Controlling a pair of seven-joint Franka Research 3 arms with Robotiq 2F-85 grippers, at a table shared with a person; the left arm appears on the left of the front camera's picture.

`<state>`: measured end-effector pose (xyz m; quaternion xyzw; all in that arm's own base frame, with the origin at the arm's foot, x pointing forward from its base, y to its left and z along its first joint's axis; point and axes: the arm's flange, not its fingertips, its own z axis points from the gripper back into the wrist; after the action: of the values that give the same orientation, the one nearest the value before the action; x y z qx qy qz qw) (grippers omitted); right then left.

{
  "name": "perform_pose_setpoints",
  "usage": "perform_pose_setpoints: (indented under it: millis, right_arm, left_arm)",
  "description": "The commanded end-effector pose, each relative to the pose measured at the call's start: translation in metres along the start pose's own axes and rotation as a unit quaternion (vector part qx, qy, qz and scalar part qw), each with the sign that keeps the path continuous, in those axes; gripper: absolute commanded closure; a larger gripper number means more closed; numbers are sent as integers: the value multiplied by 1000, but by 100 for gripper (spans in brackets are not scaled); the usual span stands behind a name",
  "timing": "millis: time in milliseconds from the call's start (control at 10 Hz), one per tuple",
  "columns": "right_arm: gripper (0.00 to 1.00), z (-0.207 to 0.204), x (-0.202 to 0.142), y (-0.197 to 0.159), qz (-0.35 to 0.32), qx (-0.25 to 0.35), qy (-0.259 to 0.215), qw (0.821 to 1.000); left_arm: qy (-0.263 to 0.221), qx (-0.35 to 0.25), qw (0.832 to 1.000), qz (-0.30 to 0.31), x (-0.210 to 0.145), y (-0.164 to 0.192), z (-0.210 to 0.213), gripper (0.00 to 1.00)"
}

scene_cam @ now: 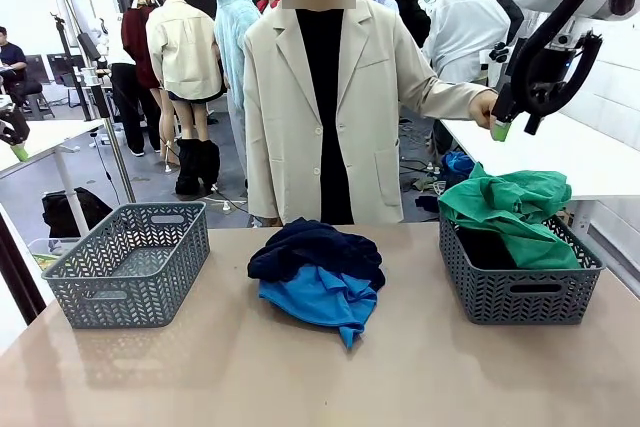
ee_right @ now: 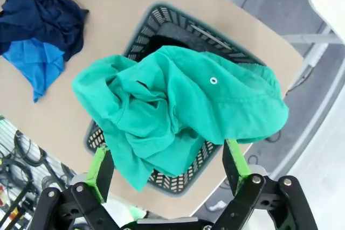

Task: Sort the tops and bottoms.
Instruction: Lift clothes from the center of the table with your left hand.

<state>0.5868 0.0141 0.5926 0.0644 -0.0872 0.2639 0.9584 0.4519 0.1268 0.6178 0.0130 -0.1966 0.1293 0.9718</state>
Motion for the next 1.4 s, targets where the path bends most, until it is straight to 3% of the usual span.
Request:
perform_pose_setpoints:
  millis: [0,200,500,900,1000,1100,1200,1300]
  right_arm:
    - [0,1,-1,0,-5,-5,2,1000]
    - [0,0,0,0,0,0,0,1000]
    - [0,32,-88,-62,-141,-65,-53,986]
    - [0,7,-190,-135,-288,-50,-91,952]
    - [0,1,-190,-146,-286,-16,-113,951]
    - [0,23,-183,-145,-261,-58,-67,961]
    - [0,23,-183,-145,-261,-58,-67,961]
    - [0,23,-183,-145,-261,-58,-67,961]
  left_arm:
    - [3,-4,1000,3,1,1,2,21]
    - [3,-4,1000,3,1,1,2,21]
    - [3,-4,1000,3,1,1,2,21]
    - [3,-4,1000,3,1,1,2,21]
    - [3,-4,1000,3,1,1,2,21]
    - [3,-4,1000,3,1,1,2,21]
    - [0,0,1000,0,0,1,0,21]
    - [-9,-24,998,-54,1,-33,12,21]
